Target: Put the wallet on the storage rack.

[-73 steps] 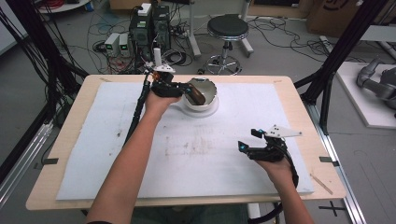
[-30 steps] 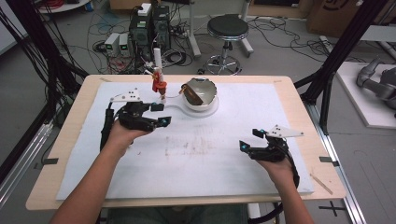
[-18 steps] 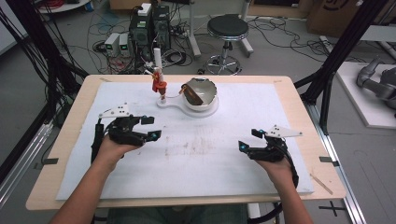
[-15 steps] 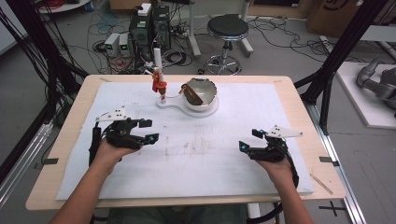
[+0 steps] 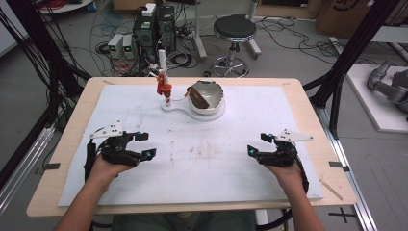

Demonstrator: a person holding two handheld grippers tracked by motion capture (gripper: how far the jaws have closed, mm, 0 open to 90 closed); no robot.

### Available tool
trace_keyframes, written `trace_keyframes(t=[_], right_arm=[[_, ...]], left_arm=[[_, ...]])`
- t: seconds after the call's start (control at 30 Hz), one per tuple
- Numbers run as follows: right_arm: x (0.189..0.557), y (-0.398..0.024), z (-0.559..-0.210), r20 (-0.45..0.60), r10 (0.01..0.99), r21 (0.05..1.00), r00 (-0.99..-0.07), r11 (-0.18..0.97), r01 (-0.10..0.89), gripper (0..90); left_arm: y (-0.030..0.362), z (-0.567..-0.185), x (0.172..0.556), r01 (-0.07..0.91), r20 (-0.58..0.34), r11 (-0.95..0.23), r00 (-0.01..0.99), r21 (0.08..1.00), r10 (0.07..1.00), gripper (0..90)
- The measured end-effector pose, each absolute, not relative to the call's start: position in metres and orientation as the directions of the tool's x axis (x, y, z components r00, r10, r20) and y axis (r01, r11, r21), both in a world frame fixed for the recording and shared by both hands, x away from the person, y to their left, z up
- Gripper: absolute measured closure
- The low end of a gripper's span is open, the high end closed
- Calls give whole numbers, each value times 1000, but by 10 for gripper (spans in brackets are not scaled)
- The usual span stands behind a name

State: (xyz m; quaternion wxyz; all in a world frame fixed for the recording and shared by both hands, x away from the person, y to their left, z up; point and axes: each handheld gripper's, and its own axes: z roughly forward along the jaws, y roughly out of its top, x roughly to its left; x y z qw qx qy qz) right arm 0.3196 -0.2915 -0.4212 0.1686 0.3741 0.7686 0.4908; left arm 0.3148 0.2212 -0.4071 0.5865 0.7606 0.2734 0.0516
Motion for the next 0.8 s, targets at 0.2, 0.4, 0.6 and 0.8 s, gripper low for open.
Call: trace_keyframes(t=[0.2, 0.4, 0.6, 0.8], right_arm=[[318, -293, -420, 101, 745, 881, -659, 241, 407, 202], [318, -290, -420, 93, 743, 878, -663, 252, 406, 202], [319, -290, -421, 99, 739, 875, -667, 255, 413, 202], [319, -291, -421, 99, 741, 877, -665, 250, 409, 202]], left_arm=[[225, -409, 316, 350, -239, -167, 852, 922, 466, 192], [228, -410, 315, 352, -243, -157, 848, 923, 471, 191], [227, -410, 314, 350, -237, -163, 848, 923, 474, 192], [227, -410, 314, 345, -222, -193, 853, 918, 472, 192]])
